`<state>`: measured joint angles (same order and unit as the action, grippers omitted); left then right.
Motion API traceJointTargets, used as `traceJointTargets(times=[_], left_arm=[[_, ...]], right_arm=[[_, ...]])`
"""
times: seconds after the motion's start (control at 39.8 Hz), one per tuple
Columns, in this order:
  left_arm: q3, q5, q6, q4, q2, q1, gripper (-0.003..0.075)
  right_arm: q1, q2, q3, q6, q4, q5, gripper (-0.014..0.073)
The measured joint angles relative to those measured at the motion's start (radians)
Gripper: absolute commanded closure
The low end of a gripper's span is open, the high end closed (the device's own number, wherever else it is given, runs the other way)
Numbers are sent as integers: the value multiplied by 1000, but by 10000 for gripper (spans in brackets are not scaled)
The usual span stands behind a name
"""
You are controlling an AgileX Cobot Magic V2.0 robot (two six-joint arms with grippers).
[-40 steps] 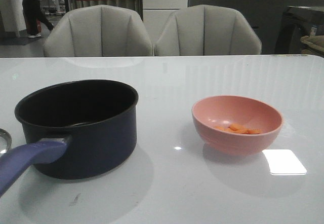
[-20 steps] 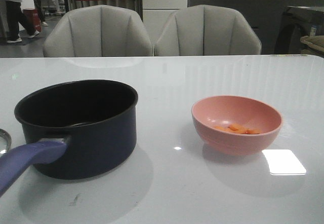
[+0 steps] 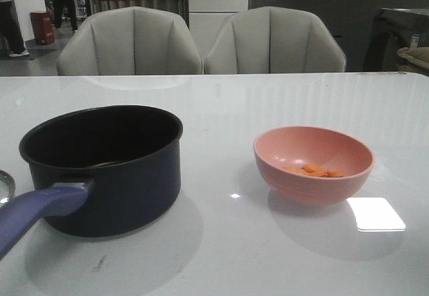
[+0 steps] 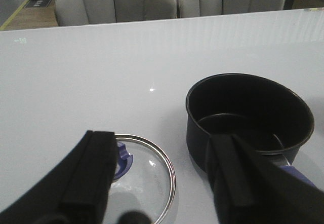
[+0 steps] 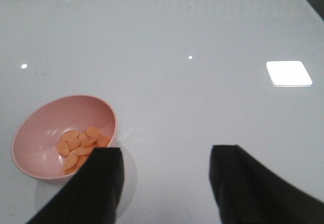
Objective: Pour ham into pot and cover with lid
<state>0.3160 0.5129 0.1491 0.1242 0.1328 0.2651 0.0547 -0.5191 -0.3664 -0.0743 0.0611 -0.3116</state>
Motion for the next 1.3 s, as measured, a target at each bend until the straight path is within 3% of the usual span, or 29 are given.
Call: traceJointTargets(times=[0.38,0.6,0.85,1.2,1.3], left_arm=[[0,-1,0,-7,0,0,292],[0,-1,0,-7,0,0,292],[0,-2,0,-7,0,0,292],[0,-2,0,-8,0,0,292],[0,-5,0,-8,0,0,292]], right_arm=[[26,-424,-352,2,107,-301,98],[31,-733,-552,74,135,-422,98],[83,-1004,-704,126,138,-467,98],[105,-1212,-789,130,143,-469,101],[105,-1259,-808,130,143,-469,184]])
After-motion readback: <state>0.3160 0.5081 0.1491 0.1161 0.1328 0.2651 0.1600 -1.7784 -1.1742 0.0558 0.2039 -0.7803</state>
